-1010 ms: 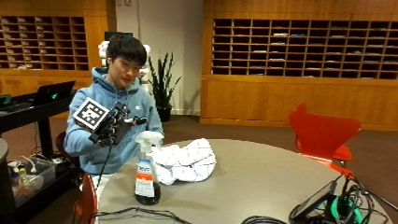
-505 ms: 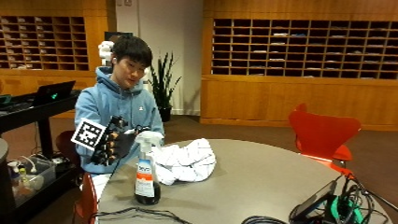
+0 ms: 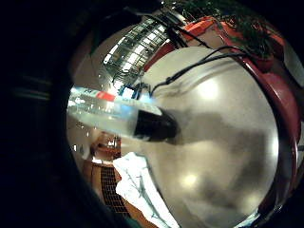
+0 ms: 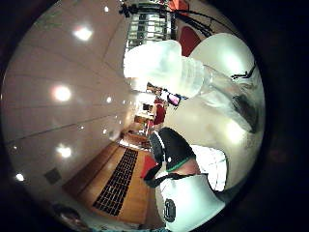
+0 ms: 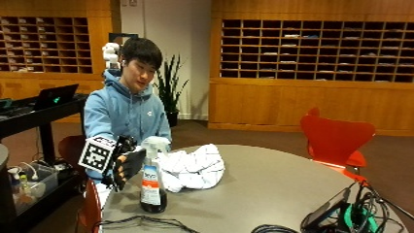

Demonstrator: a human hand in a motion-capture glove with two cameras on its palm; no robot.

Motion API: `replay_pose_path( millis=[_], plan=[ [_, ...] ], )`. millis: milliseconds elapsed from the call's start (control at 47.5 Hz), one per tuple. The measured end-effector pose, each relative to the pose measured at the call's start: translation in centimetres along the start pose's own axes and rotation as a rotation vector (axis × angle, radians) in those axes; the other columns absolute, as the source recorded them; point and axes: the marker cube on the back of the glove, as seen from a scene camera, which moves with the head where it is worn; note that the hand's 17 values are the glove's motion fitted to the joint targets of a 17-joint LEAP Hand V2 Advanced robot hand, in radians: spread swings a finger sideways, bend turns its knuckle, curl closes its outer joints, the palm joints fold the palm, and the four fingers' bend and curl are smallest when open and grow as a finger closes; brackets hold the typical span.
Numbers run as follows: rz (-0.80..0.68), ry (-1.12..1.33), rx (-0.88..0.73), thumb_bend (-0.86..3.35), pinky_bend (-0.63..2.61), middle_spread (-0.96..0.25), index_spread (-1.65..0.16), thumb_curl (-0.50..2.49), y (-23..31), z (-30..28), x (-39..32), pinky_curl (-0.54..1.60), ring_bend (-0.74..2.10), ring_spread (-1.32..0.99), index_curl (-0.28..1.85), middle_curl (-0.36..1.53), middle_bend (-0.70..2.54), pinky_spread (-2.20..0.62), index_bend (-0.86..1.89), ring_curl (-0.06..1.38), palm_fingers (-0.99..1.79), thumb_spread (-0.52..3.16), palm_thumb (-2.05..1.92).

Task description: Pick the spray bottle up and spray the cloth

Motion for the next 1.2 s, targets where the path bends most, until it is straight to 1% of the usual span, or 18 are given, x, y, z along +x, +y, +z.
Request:
replay_pose_path(
  millis=[168, 295, 484, 547, 715, 863, 968, 989, 1031, 1136, 1199],
  plan=[
    [0.031, -0.022, 0.013, -0.03, 0.62, 0.20, -0.12, 0.34, -1.8, 1.6, 0.3, 0.34, 0.47, 0.18, 0.18, 0.33, 0.24, 0.26, 0.11, 0.28, 0.00, 0.97, 0.63],
    [0.052, -0.053, -0.004, -0.03, 0.60, 0.20, -0.13, 0.34, -2.4, 2.5, 0.6, 0.33, 0.51, 0.16, 0.18, 0.34, 0.27, 0.25, 0.11, 0.29, 0.07, 0.96, 0.62],
    [0.047, -0.046, -0.047, -0.03, 0.57, 0.15, -0.14, 0.34, -2.4, 3.3, 0.9, 0.33, 0.55, 0.12, 0.17, 0.35, 0.31, 0.24, 0.10, 0.30, 0.16, 0.94, 0.61],
    [0.053, -0.028, -0.060, -0.03, 0.55, 0.12, -0.15, 0.33, -2.5, 3.6, 0.6, 0.32, 0.58, 0.10, 0.17, 0.36, 0.34, 0.23, 0.10, 0.31, 0.24, 0.94, 0.60],
    [0.051, -0.030, -0.032, -0.03, 0.49, 0.04, -0.19, 0.33, -3.0, 4.0, 0.3, 0.31, 0.58, 0.05, 0.18, 0.36, 0.36, 0.23, 0.13, 0.31, 0.36, 0.93, 0.60],
    [0.058, -0.041, 0.000, -0.02, 0.37, -0.03, -0.23, 0.33, -3.7, 4.1, 0.3, 0.29, 0.55, -0.01, 0.25, 0.36, 0.35, 0.22, 0.21, 0.30, 0.58, 0.93, 0.61],
    [0.037, -0.061, 0.006, -0.02, 0.33, -0.05, -0.27, 0.34, -4.0, 4.1, 0.3, 0.29, 0.58, -0.06, 0.28, 0.33, 0.24, 0.19, 0.23, 0.31, 0.70, 0.92, 0.64],
    [0.036, -0.066, 0.007, -0.02, 0.31, -0.07, -0.27, 0.34, -4.1, 4.1, 0.3, 0.29, 0.55, -0.07, 0.29, 0.36, 0.32, 0.18, 0.22, 0.31, 0.79, 0.92, 0.65],
    [0.041, -0.074, 0.000, -0.02, 0.28, -0.09, -0.28, 0.34, -4.3, 4.1, 0.3, 0.28, 0.54, -0.09, 0.29, 0.35, 0.31, 0.15, 0.21, 0.30, 0.86, 0.92, 0.67],
    [0.058, -0.091, -0.053, 0.01, 0.21, -0.13, -0.27, 0.37, -4.9, 4.4, -0.2, 0.27, 0.55, -0.15, 0.32, 0.38, 0.36, 0.06, 0.21, 0.32, 1.14, 0.91, 0.76],
    [0.064, -0.090, -0.098, 0.02, 0.25, -0.14, -0.26, 0.41, -5.2, 4.7, -0.4, 0.30, 0.56, -0.16, 0.35, 0.39, 0.37, -0.01, 0.19, 0.34, 1.26, 0.86, 0.83]
  ],
)
